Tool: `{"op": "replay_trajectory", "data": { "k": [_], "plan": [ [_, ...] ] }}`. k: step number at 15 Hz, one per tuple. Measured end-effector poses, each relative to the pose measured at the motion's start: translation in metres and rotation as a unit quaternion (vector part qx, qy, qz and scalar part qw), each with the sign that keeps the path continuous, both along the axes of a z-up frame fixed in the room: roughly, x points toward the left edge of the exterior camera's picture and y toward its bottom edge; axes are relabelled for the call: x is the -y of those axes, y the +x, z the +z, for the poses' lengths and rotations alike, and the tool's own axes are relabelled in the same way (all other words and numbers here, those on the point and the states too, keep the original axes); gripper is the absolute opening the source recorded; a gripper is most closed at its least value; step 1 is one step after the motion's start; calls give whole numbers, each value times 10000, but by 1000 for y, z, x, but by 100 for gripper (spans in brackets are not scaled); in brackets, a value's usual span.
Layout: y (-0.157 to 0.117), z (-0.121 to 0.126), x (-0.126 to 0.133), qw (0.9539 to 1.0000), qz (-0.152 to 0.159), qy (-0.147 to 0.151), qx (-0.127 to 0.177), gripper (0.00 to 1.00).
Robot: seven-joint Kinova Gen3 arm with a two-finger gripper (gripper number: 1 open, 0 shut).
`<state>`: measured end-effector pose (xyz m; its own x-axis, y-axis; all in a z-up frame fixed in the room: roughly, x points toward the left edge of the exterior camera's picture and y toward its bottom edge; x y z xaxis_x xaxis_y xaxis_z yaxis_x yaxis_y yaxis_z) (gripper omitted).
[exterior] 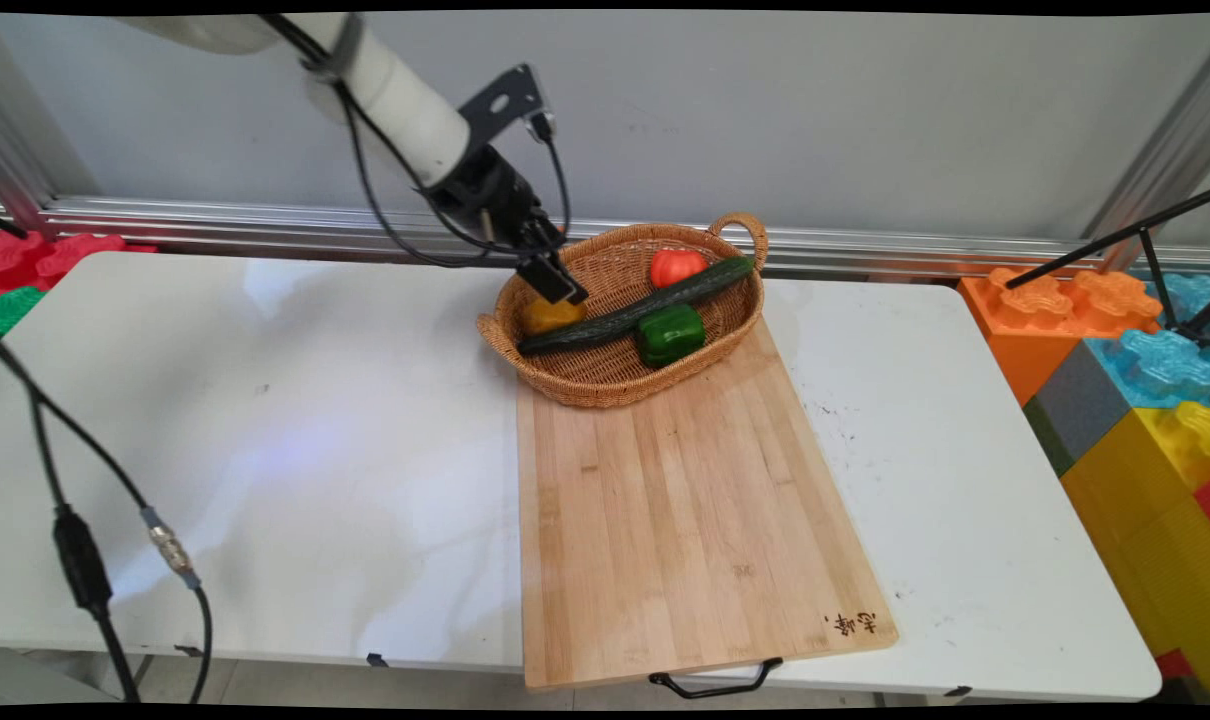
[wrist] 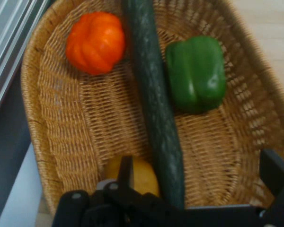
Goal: Pick up the cucumber from the vegetable basket
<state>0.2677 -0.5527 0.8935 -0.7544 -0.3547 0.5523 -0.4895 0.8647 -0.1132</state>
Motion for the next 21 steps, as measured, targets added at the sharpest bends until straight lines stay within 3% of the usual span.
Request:
{"op": "replay_trajectory", "data": {
  "k": [9,18,19,21],
  "plan": [
    [-34,-75,55,9985,-260,43,471,100],
    [-54,-108,77,9976,-446,137,512,100],
    [-55,-110,78,9975,-461,140,524,0],
    [-57,-113,80,9974,-476,139,530,0]
  ]
}}
